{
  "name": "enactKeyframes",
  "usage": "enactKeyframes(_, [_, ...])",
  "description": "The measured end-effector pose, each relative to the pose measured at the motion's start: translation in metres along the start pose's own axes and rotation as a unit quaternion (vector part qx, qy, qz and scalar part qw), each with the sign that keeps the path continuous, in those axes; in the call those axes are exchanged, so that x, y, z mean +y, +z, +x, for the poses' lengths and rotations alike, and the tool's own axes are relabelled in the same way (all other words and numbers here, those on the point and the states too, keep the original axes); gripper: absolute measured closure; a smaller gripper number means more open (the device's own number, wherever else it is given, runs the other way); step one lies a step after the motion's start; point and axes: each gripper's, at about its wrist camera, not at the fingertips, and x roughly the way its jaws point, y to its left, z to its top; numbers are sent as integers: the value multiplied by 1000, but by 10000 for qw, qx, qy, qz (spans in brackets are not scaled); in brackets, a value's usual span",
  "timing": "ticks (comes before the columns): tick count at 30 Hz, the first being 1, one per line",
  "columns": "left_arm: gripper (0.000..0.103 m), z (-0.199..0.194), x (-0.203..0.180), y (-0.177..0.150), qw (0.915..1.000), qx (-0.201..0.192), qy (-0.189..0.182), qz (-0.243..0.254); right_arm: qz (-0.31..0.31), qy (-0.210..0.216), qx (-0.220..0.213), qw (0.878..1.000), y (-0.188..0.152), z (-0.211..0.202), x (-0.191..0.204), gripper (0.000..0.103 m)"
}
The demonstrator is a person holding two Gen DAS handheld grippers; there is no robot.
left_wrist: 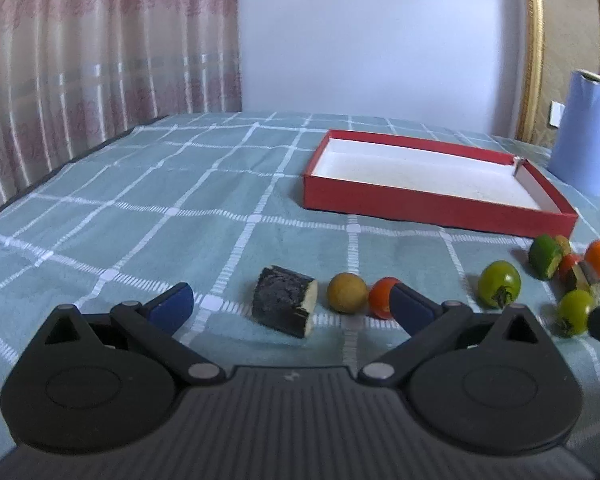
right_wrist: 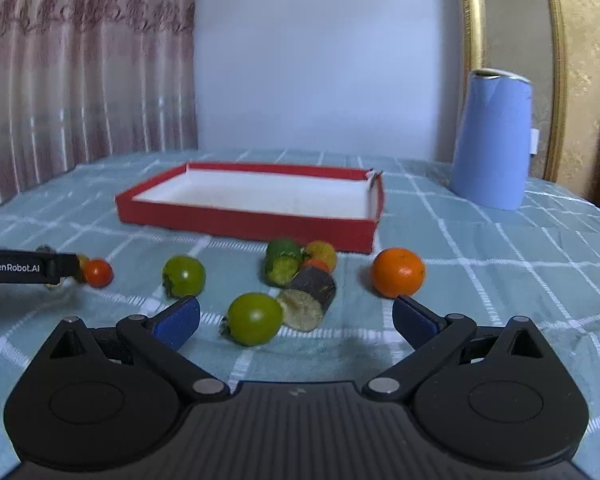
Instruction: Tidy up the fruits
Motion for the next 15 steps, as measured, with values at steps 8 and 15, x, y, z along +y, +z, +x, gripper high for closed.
enactKeyframes(8, [0,-17,-7,-5,9978,-608,-85,238,-9,-97,-252,9996,3,-7,3,0])
enactKeyframes(15, [0,-14,-9,-3,9976,-633,-93,252,79,-115,-326,9994,4,-9,1,0])
